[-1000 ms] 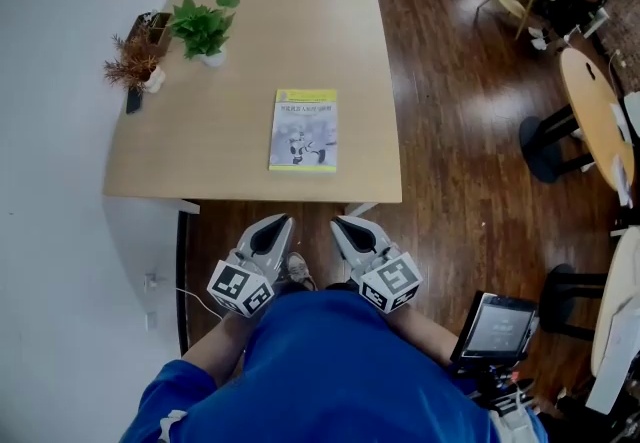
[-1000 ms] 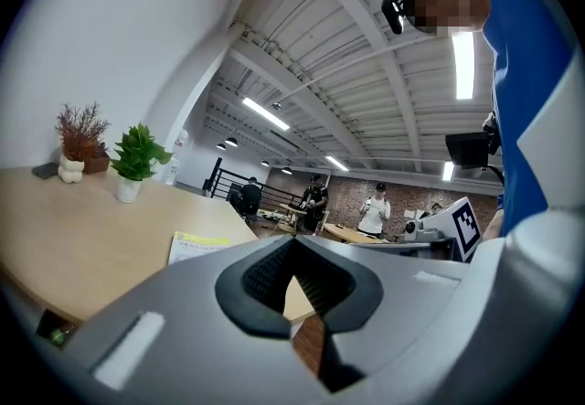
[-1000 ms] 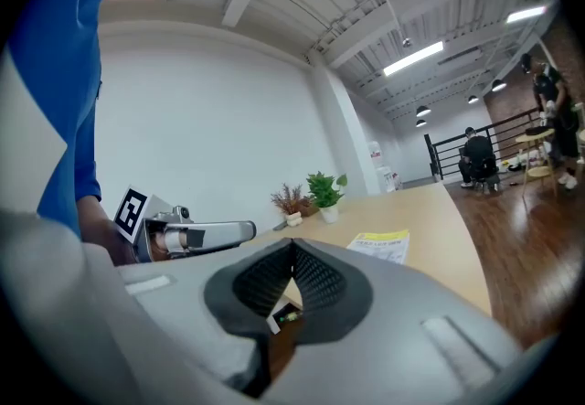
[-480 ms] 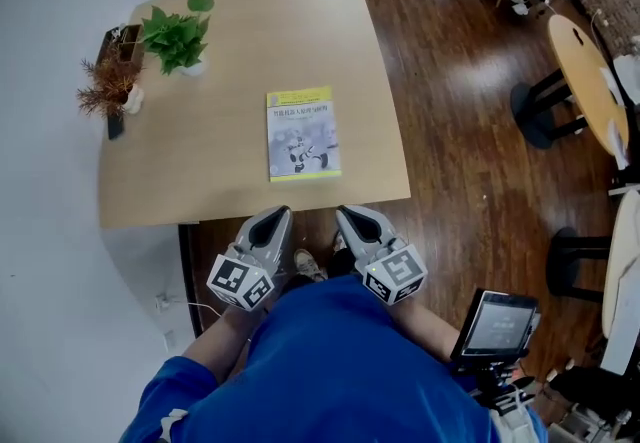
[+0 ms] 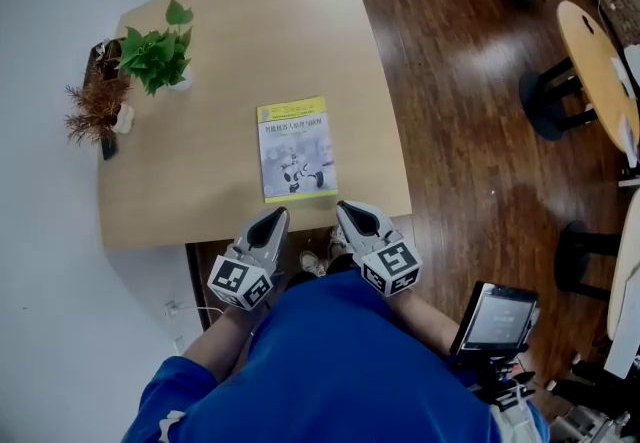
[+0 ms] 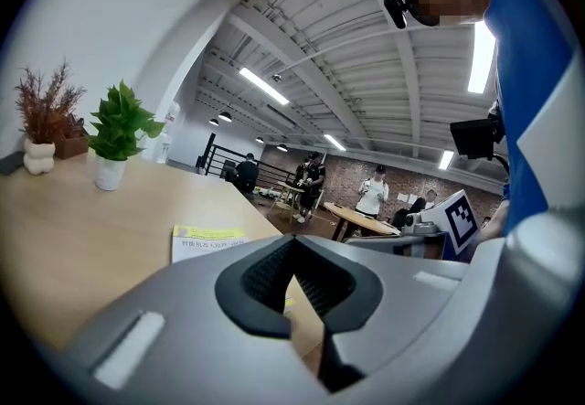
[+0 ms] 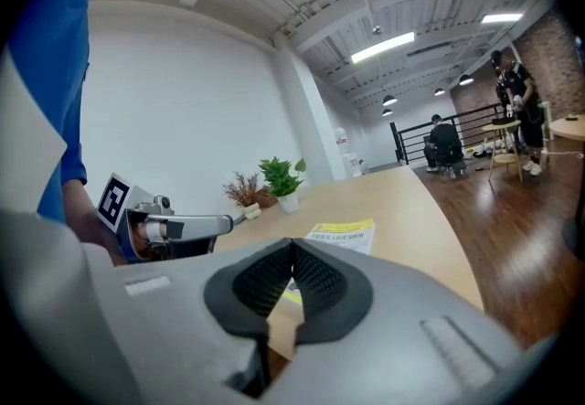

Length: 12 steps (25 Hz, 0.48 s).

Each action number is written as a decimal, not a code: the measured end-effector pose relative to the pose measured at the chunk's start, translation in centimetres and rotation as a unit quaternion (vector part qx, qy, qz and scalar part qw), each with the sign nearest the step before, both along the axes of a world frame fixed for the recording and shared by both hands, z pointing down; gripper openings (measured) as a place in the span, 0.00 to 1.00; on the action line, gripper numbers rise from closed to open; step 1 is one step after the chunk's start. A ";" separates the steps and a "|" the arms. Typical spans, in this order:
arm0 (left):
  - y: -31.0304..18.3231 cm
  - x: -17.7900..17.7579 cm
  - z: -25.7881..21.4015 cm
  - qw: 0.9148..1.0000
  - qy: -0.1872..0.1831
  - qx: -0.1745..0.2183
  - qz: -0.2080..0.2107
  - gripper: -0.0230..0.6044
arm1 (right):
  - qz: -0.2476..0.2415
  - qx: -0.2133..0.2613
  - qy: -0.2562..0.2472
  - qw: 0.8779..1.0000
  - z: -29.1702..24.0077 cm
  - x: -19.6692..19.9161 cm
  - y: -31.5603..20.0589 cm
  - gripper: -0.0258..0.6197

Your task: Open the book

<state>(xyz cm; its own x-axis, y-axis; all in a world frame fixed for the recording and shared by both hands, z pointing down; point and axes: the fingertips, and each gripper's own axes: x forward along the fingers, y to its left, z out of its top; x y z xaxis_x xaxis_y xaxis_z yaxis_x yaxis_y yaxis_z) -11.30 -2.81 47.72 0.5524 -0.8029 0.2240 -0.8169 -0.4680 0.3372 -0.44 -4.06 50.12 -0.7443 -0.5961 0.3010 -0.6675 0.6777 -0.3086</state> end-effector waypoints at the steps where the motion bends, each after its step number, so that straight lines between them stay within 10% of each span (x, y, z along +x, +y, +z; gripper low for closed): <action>1: -0.7 0.0 0.2 1.000 -0.002 -0.004 -0.001 0.05 | -0.001 -0.004 0.000 1.000 0.4 0.1 -0.8 0.04; 12: -5.9 0.7 3.4 0.999 -0.028 -0.043 -0.007 0.05 | -0.026 -0.040 0.002 0.999 3.8 0.5 -7.0 0.04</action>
